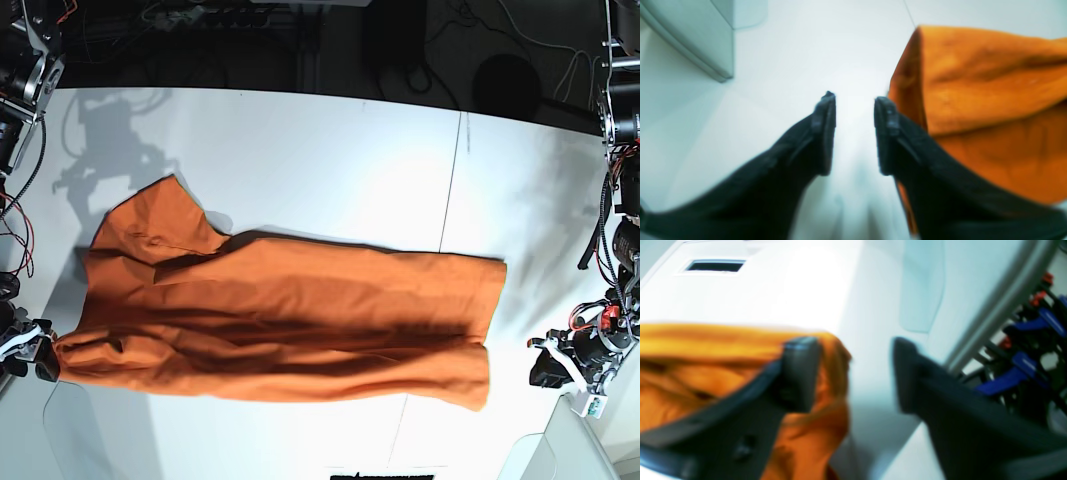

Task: Layout the t-shirt on the table in an organized manner, then fold the t-shirt properly
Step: 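Lay the lifted shirt flat on the table and release both grippers, then grasp the shirt ends again with both grippers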

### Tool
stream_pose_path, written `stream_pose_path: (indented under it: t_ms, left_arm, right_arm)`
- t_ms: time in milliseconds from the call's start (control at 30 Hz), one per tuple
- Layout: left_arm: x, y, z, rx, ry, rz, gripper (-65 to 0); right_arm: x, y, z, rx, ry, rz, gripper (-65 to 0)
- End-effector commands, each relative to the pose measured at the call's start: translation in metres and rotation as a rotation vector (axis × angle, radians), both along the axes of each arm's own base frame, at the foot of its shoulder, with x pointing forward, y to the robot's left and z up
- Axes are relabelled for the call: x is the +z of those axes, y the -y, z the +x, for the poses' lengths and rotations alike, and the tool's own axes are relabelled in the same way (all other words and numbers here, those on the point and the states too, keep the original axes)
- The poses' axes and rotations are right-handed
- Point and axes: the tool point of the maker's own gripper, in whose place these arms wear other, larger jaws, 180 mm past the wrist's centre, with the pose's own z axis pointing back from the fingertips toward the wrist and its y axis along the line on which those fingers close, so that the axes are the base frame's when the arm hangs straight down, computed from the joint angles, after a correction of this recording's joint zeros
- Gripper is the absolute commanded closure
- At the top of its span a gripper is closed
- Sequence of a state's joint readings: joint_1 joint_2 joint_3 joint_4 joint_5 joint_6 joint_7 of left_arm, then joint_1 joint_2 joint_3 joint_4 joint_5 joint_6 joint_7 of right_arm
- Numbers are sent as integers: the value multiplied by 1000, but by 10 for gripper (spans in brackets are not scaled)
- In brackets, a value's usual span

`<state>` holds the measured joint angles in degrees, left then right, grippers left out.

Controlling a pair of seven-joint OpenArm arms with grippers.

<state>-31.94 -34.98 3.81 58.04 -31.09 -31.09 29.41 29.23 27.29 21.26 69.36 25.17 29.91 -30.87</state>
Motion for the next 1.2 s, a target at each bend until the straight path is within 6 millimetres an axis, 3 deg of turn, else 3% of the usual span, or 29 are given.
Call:
stream_pose_path:
  t_ms: [0, 167, 333, 433, 567, 733, 833, 1033, 1100, 1167]
  left_arm:
    - [27, 0, 12, -1, 60, -10, -293]
    - [14, 12, 6, -13, -26, -69, -307]
    - [-10, 23, -18, -107, -148, -82, -307]
    - [-29, 21, -37, -115, -200, -112, -306]
    - [-64, 14, -67, -100, -281, -128, -307]
    - [-79, 25, -81, -91, -282, -196, -306]
    - [-93, 44, -84, -117, -301, -204, -306]
    - [-101, 84, -80, -161, -294, -265, -306]
    - [-104, 88, -77, -161, -283, -254, -306]
    - [-106, 81, -72, -114, -263, -218, -306]
  right_arm:
    - [28, 8, 7, -16, 74, -5, -395]
    - [13, 8, 1, -18, -18, 10, -395]
    - [-16, 6, -28, 14, -149, 131, -394]
    - [-34, 12, -57, 12, -169, 185, -394]
    - [-55, 37, -109, -60, -201, 180, -394]
    - [-84, 54, -164, -123, -281, 185, -394]
    - [-102, 45, -179, -117, -318, 217, -395]
    - [-122, 11, -180, -104, -305, 323, -394]
    - [-128, 0, -179, -103, -297, 354, -395]
    - [-133, -11, -179, -95, -297, 380, -394]
